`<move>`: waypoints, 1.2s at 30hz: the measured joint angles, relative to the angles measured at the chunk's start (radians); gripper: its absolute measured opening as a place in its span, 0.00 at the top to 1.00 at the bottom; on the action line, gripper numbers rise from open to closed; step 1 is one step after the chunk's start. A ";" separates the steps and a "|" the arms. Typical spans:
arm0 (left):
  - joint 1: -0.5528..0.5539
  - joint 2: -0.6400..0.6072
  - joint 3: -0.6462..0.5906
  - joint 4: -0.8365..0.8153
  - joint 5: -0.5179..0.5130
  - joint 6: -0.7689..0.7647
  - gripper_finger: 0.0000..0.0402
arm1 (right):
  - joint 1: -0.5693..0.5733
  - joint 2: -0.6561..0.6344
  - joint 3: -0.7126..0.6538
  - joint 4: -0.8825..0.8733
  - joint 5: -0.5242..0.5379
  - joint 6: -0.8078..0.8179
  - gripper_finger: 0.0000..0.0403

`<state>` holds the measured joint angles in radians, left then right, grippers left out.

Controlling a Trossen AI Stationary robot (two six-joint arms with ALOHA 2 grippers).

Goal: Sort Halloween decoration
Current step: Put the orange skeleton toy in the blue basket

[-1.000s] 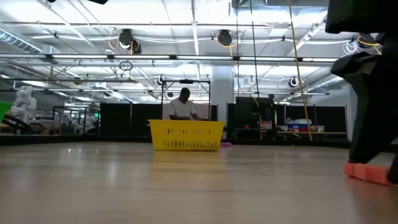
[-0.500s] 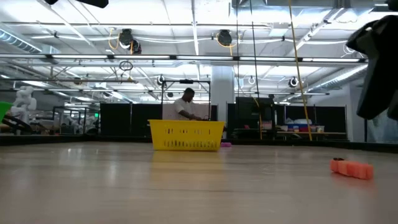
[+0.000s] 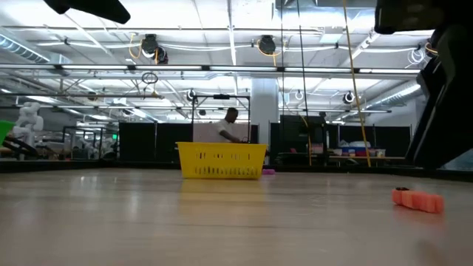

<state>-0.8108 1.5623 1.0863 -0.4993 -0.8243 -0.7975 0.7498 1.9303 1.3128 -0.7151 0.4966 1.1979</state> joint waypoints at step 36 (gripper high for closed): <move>0.000 0.000 0.000 0.014 -0.004 0.002 0.44 | -0.042 0.064 0.001 0.019 -0.084 -0.091 0.84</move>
<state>-0.8108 1.5623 1.0863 -0.4856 -0.8284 -0.7952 0.7078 1.9945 1.3136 -0.6964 0.4128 1.1071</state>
